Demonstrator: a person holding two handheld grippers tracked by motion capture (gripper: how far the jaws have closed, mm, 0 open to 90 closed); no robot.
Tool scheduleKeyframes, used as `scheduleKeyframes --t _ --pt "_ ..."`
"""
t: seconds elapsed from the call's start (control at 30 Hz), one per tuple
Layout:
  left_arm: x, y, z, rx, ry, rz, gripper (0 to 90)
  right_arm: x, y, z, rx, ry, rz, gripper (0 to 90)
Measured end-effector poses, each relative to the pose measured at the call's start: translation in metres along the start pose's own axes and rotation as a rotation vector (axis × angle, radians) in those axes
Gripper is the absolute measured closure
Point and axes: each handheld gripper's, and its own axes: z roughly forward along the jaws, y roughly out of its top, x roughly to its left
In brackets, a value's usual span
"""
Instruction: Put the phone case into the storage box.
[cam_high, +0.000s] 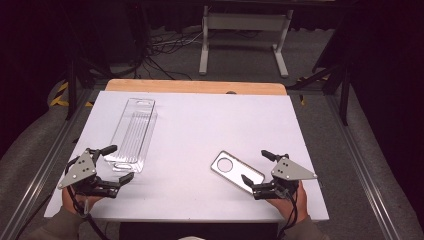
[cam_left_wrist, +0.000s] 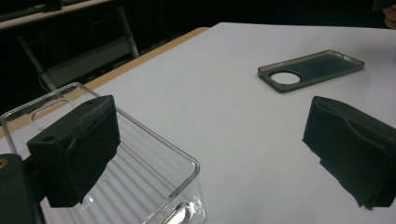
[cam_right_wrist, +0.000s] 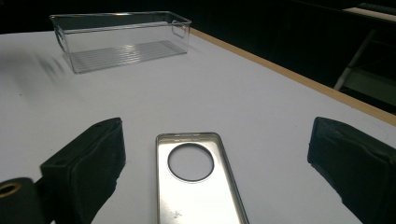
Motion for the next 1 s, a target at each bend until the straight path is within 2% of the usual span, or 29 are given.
scheduleKeyframes --t 0.17,0.3,0.33,0.4,0.47,0.53,0.57,0.6,0.67,0.7,0.77,0.8,0.93,1.0 --pt "-0.003 0.002 0.003 -0.004 -0.007 -0.004 4.8 -0.006 -0.002 -0.002 -0.015 -0.005 0.041 8.3" --pt "-0.005 0.000 0.003 0.000 -0.013 -0.015 4.9 -0.009 0.000 -0.001 -0.009 0.006 0.036 15.3" --pt "-0.006 0.000 0.003 0.003 -0.013 -0.016 5.1 -0.010 0.001 0.001 0.003 0.012 0.028 19.6" --pt "-0.006 -0.001 0.003 0.009 -0.022 -0.027 5.2 -0.012 0.003 0.003 0.017 0.018 0.030 22.5" --pt "-0.007 -0.002 0.004 0.015 -0.013 -0.025 5.5 -0.016 0.007 0.007 0.061 0.012 0.030 26.7" --pt "-0.008 -0.002 0.005 0.026 -0.023 -0.020 6.2 -0.020 0.010 0.009 0.078 0.039 0.038 31.7" --pt "-0.008 -0.002 0.006 0.029 -0.030 -0.017 6.4 -0.022 0.013 0.011 0.100 0.038 0.034 32.1" --pt "-0.008 -0.003 0.006 0.038 -0.032 -0.016 6.7 -0.026 0.018 0.016 0.157 0.069 0.045 32.2" --pt "-0.009 -0.003 0.008 0.040 -0.033 -0.012 6.8 -0.030 0.023 0.023 0.208 0.070 0.040 32.9" --pt "-0.009 -0.003 0.008 0.050 -0.039 -0.015 6.8 -0.030 0.023 0.023 0.208 0.070 0.040 32.9" --pt "-0.010 -0.004 0.010 0.066 -0.049 -0.001 7.5 -0.034 0.030 0.034 0.273 0.090 0.028 33.7" --pt "-0.010 -0.004 0.010 0.073 -0.049 0.006 7.8 -0.035 0.034 0.039 0.299 0.084 0.024 33.3" --pt "-0.011 -0.005 0.011 0.069 -0.048 0.009 8.3 -0.039 0.042 0.058 0.395 0.088 0.008 34.8" --pt "-0.010 -0.006 0.010 0.066 -0.056 0.009 8.8 -0.040 0.045 0.070 0.443 0.110 0.012 37.0"
